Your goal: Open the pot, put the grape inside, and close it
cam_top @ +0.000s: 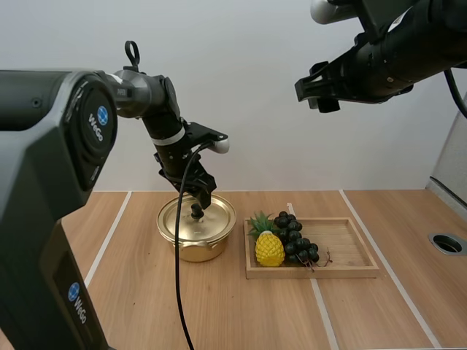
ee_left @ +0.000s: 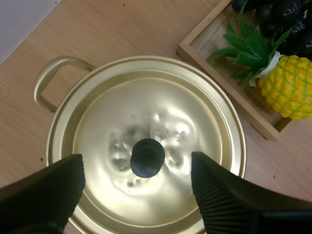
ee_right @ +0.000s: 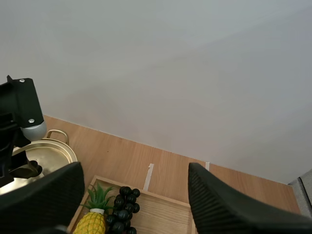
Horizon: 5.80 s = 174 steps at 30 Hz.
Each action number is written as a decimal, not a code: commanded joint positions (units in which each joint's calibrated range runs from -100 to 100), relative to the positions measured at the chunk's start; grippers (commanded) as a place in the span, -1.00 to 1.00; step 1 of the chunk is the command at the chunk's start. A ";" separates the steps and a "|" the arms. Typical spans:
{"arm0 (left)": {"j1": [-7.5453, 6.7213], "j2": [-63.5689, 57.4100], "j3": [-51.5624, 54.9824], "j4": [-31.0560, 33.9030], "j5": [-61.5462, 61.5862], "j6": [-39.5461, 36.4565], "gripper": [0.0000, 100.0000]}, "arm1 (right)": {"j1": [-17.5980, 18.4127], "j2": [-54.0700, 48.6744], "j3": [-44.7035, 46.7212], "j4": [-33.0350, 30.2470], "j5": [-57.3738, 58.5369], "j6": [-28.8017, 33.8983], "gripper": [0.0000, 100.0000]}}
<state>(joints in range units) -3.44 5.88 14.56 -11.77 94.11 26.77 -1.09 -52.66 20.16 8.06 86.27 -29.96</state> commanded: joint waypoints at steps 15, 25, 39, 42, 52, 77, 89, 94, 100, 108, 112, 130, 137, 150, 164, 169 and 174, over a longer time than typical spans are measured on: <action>-0.19 5.40 -1.17 0.31 -2.85 -0.21 1.00 | -0.20 0.76 -0.29 0.26 0.78 -0.57 1.00; -0.19 5.98 -1.17 0.20 -2.97 -0.21 1.00 | -0.20 0.76 -0.29 0.26 0.78 -0.57 1.00; -0.19 5.98 -1.17 -0.01 -0.95 -0.27 -1.00 | -0.20 0.76 -0.29 1.45 0.78 -0.57 1.00; -0.19 4.88 -1.27 -0.01 -0.61 -0.52 -1.00 | -0.20 0.76 -0.29 1.45 0.78 -0.57 1.00; -0.11 -9.48 -10.96 -0.37 4.97 -3.45 -1.00 | -0.20 0.76 -0.29 1.45 0.78 -0.57 1.00; -0.11 -45.87 -45.20 -1.71 -26.04 -13.92 -1.00 | -0.20 4.30 -0.29 2.74 10.89 -1.87 1.00; -0.11 -48.51 -59.39 -1.73 -31.22 -14.38 -1.00 | -0.20 21.03 -0.29 3.64 13.73 -3.58 1.00; -0.11 -48.51 -62.16 -1.62 -31.22 -14.38 -1.00 | -0.20 27.20 -0.29 3.64 13.73 -3.77 1.00; -0.11 -48.51 -62.79 0.76 -31.05 -14.38 -1.00 | -0.20 33.43 1.82 4.34 13.73 -4.69 1.00; -0.11 -48.51 -62.79 2.58 -30.74 -14.38 -1.00 | -0.20 35.49 12.26 4.98 1.30 -6.56 1.00; -0.11 -48.51 -62.79 2.58 -30.74 -14.38 -1.00 | -0.20 35.62 15.32 4.98 -4.56 -7.14 1.00; -0.11 -48.28 -62.79 2.64 -30.37 -14.38 -1.00 | -0.20 45.09 15.69 5.88 -13.06 -7.62 1.00; -0.11 -47.80 -62.79 2.64 -28.50 -14.38 -1.00 | -0.03 48.32 15.69 7.02 -17.57 -8.44 1.00; -0.11 -47.35 -62.79 2.79 -27.08 -14.38 -1.00 | -0.03 54.25 15.69 6.64 -22.57 -8.44 1.00; -0.11 -47.35 -62.79 2.79 -27.08 -14.38 -1.00 | -0.03 54.36 15.69 6.64 -22.78 -8.43 -1.00; -0.11 -47.35 -62.79 2.79 -27.26 -14.38 -1.00 | -0.03 52.23 15.53 6.64 -22.03 -8.43 -1.00; -0.11 -47.35 -62.79 3.04 -27.26 -14.38 -1.00 | -0.03 44.24 15.14 6.64 -21.37 -8.23 -1.00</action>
<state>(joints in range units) -3.44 -41.84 -48.01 -9.23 67.41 12.80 -1.09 -3.92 35.68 14.76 63.95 -37.83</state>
